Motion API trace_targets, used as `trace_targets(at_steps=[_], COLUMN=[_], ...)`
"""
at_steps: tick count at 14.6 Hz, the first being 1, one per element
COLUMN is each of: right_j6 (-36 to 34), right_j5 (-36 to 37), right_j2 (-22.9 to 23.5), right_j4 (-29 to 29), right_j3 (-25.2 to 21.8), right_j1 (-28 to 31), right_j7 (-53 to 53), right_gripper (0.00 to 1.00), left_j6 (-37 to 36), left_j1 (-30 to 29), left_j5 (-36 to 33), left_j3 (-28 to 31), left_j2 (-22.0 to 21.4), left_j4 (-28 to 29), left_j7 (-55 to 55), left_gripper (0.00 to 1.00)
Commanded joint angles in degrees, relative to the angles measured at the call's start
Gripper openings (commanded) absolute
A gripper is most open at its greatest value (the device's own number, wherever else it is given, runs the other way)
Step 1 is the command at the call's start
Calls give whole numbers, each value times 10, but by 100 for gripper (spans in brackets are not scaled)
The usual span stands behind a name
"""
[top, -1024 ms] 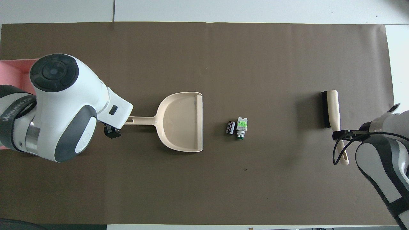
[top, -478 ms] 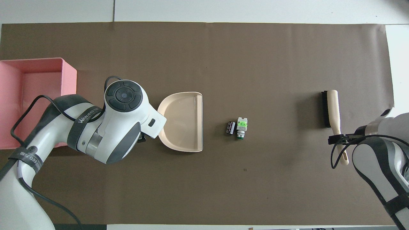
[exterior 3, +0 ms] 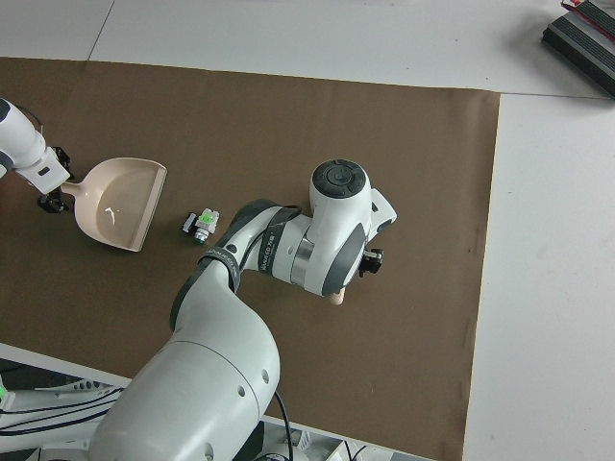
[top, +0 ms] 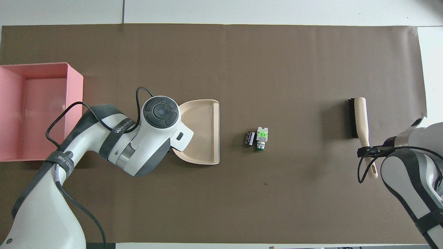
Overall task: Clean e-waste and dump in bin
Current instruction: 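Lift the brush with the right gripper toward the dustpan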
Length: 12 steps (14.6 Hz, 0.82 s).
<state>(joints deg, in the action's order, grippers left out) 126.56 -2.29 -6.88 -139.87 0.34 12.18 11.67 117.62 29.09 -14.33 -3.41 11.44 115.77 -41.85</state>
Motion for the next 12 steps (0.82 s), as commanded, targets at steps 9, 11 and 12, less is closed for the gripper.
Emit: trace_targets(at_steps=[9, 11, 12], right_j6=[-78, -132, -155], right_j5=[-16, -12, -7], right_j2=[-8, -14, -16], right_j4=[54, 96, 116], right_j3=[12, 26, 26], right_j1=[-3, -28, -46], right_j7=[-37, -80, -112], right_gripper=[0, 0, 0], left_j6=[2, -20, -54], left_j1=[21, 18, 18], left_j5=[-18, -18, -18], left_j3=[9, 9, 9], left_j2=[-6, -9, -9], left_j4=[4, -8, -28], left_j7=[20, 13, 13], left_gripper=[6, 0, 0])
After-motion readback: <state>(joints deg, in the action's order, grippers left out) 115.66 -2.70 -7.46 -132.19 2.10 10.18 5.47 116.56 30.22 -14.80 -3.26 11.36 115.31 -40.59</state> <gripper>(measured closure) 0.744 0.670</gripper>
